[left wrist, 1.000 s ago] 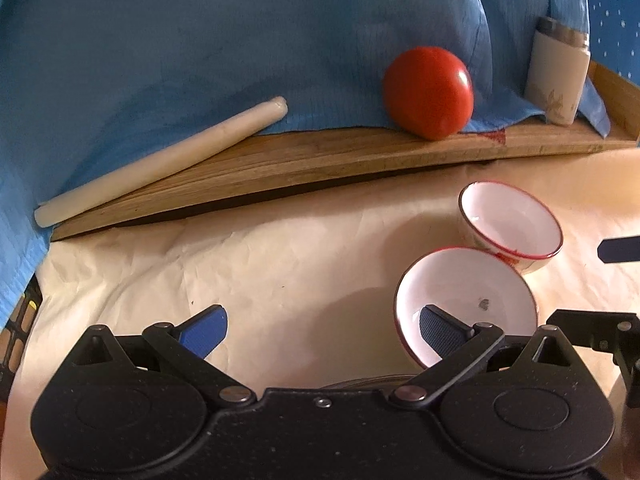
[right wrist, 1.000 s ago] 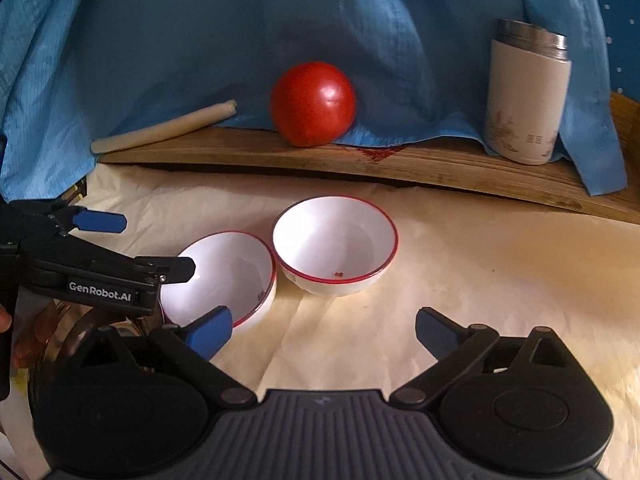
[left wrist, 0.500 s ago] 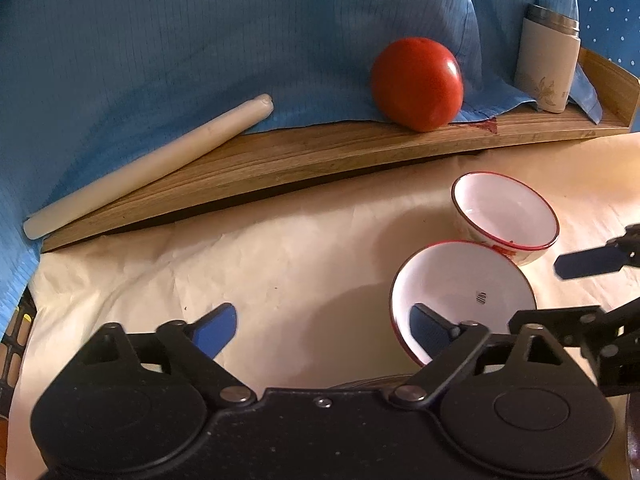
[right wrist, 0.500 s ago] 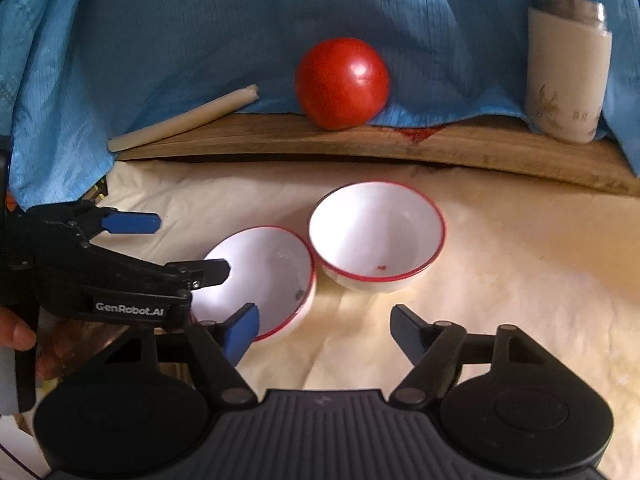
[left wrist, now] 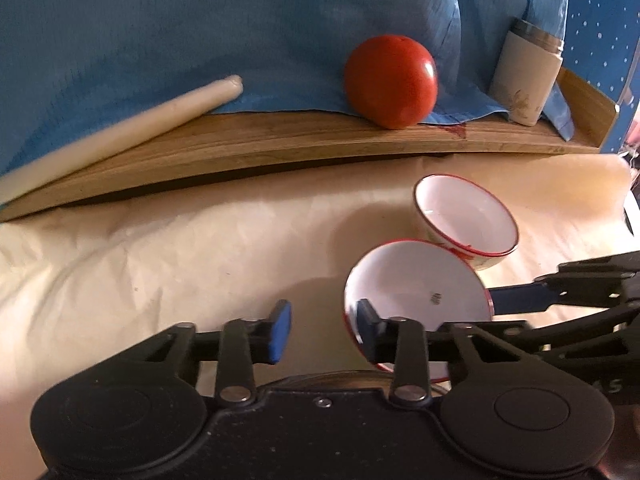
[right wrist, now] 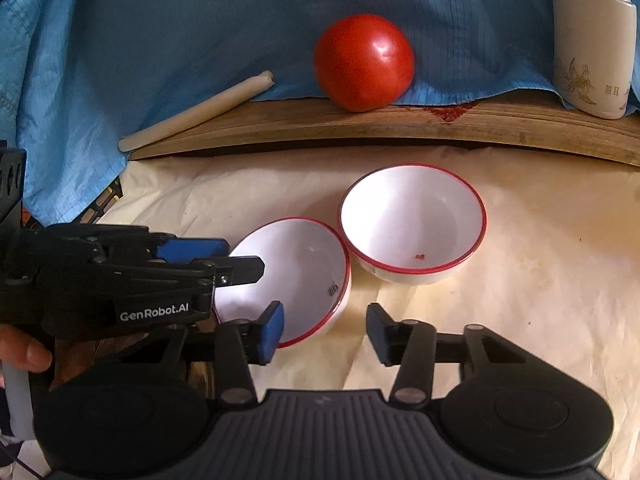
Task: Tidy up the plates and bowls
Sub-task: 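Move both grippers to the larger white enamel bowl and grasp its rim, then lift the white enamel bowl with both grippers over the steel bowl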
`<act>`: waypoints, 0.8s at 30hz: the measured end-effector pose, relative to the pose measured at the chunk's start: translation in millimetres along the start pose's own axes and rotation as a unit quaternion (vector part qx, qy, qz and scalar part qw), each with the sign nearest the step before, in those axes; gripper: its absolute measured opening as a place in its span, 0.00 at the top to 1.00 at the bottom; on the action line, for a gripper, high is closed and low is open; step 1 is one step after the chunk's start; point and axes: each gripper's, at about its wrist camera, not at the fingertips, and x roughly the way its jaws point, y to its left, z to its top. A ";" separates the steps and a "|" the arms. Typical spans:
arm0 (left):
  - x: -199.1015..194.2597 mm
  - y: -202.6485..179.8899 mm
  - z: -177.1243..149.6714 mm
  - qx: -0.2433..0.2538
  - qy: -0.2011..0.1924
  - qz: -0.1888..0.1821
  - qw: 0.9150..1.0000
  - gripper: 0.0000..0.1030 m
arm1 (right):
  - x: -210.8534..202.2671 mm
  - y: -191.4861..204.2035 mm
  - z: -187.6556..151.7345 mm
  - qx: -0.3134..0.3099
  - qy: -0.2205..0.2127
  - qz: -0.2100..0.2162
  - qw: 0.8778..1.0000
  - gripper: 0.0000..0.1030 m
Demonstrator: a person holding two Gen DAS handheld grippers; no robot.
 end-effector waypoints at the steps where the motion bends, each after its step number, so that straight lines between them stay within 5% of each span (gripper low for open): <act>1: 0.0 0.1 0.0 -0.005 0.001 -0.007 1.000 0.75 | 0.3 0.4 0.7 0.000 -0.001 0.000 1.000 0.60; 6: 0.0 -7.3 -0.7 -0.004 0.002 -0.015 1.000 0.92 | 1.2 3.4 1.8 -0.001 -0.006 -0.002 1.000 0.68; 24: -21.9 -11.0 -4.8 -0.053 -0.048 0.008 0.997 0.97 | -9.0 4.9 -5.3 -0.010 -0.046 -0.020 0.999 0.86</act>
